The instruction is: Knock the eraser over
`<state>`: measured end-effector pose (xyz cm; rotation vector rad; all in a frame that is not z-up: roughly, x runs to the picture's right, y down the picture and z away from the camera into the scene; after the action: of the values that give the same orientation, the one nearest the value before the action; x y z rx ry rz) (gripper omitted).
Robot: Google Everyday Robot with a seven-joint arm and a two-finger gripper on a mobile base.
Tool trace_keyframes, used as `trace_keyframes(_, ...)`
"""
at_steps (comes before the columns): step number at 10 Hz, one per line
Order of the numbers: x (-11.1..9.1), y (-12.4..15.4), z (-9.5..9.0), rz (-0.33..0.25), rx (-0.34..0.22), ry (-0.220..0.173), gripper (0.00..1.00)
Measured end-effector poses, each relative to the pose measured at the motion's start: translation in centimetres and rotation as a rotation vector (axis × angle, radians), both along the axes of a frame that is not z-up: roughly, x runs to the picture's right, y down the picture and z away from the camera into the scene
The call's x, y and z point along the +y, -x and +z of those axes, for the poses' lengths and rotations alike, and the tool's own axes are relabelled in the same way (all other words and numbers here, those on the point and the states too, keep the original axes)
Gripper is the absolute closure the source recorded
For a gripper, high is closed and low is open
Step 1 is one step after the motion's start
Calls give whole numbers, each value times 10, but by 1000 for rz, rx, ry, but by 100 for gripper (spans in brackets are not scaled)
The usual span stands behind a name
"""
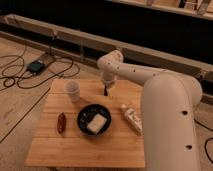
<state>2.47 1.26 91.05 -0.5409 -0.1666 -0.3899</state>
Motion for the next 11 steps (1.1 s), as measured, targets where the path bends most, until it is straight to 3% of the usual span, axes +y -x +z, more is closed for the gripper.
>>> trace_keyframes(5, 9, -45, -7, 29, 125, 51, 20)
trace_keyframes(11, 6, -45, -12, 60, 119, 38, 20)
